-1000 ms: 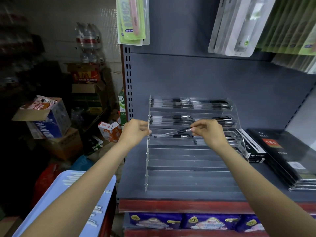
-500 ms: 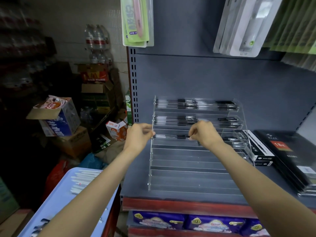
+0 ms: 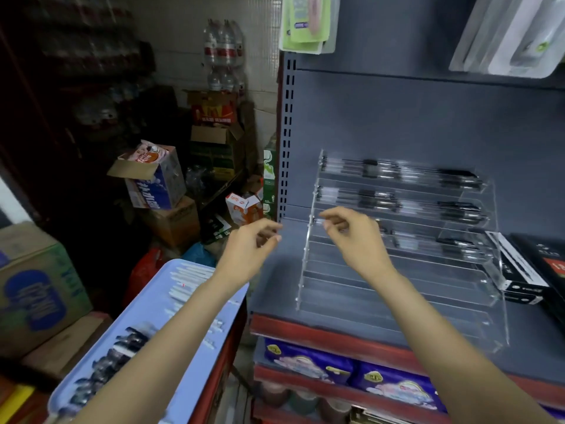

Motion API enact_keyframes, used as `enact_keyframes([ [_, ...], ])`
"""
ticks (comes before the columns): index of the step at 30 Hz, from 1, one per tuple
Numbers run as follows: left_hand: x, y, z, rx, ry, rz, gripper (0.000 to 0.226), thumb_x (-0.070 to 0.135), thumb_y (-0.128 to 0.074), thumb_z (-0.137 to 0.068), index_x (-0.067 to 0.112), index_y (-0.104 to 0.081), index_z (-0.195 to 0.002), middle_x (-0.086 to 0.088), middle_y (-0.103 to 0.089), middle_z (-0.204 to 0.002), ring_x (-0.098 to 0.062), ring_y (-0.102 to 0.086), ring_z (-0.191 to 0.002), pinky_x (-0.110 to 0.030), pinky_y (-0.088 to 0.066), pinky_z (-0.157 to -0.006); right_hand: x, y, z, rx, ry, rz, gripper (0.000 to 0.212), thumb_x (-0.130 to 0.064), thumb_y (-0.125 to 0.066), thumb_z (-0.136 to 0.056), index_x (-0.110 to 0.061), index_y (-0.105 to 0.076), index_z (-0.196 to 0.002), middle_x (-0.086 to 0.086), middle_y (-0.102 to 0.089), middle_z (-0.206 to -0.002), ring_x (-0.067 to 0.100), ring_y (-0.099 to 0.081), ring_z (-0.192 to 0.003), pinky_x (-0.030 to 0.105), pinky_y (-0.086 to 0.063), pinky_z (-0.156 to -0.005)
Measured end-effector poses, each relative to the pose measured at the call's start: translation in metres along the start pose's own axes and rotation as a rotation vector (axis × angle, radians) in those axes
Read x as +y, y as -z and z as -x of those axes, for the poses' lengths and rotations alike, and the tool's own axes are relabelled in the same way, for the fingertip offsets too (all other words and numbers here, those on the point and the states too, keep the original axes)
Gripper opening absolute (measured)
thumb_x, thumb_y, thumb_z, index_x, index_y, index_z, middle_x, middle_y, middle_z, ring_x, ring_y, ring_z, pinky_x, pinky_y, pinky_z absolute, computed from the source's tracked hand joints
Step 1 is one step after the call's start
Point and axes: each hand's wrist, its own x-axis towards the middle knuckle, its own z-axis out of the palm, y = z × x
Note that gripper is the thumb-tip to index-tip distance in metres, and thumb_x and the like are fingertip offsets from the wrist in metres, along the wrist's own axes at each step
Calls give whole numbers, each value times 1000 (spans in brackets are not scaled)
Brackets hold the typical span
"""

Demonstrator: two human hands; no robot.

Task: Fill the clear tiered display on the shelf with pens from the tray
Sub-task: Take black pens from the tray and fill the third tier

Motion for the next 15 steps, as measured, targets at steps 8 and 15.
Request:
enact_keyframes([
  [8, -121, 87, 62, -158, 202, -72, 15, 24, -56, -93, 16, -65, -101, -4, -70, -86, -12, -65, -78, -29, -52, -74, -70, -139, 28, -212, -2, 4, 20, -12, -54, -92, -15, -66, -108, -1, -67, -98, 4, -55, -80, 2, -38, -66],
  [15, -257, 161, 92, -289, 272, -200, 17, 11, -55, -90, 11, -68, -102, -7, -71, -98, -21, -65, -93, -17, -38, -68, -110, -282, 63, -407, -200, 49, 26, -9, -43, -98, -9, -61, -116, 10, -63, -117, 17, -61, -88, 31, -46, -80],
])
